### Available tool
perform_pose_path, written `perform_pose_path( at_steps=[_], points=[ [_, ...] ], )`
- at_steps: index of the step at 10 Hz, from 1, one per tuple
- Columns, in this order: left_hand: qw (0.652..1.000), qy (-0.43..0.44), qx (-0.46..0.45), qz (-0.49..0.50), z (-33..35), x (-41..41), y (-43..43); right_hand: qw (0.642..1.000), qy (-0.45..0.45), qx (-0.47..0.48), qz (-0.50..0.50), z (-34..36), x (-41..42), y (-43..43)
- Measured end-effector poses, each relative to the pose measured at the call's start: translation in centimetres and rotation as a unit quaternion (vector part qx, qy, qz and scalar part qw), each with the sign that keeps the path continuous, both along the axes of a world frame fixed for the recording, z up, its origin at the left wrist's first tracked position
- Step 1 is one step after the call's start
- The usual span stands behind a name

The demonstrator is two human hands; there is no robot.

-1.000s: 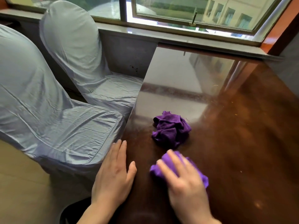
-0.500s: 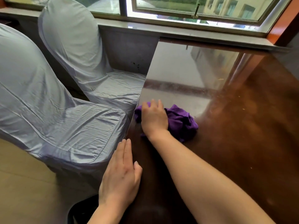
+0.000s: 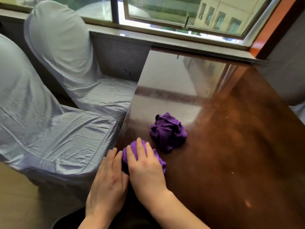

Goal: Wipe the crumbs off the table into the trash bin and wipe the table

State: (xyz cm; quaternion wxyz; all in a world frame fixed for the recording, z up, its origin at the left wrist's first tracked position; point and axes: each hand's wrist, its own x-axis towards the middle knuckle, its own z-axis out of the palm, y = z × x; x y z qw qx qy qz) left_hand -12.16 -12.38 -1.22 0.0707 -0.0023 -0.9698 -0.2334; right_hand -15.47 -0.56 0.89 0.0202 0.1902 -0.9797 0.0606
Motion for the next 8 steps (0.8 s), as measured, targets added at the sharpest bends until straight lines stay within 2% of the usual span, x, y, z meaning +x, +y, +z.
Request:
perform_pose_path(
  at_steps=[2, 3, 4, 5, 8],
  points=[
    [1.0, 0.008, -0.027, -0.01, 0.2, 0.1, 0.4, 0.999, 0.019, 0.035, -0.02, 0.4, -4.1, -0.5],
    [0.999, -0.004, -0.034, -0.015, 0.2, 0.2, 0.4, 0.999, -0.027, 0.016, -0.018, 0.5, -8.5, -1.8],
    [0.998, -0.022, -0.049, -0.027, 0.2, 0.0, 0.4, 0.998, -0.03, -0.011, -0.051, 0.7, -10.3, -2.3],
    [0.991, -0.06, -0.114, -0.04, 0.5, -0.3, 0.4, 0.995, -0.026, -0.042, -0.081, 0.3, -10.4, -2.7],
    [0.983, -0.111, -0.145, -0.035, 0.6, -0.6, 0.8, 0.988, -0.095, -0.121, -0.034, 0.9, -9.0, -0.7]
  ],
)
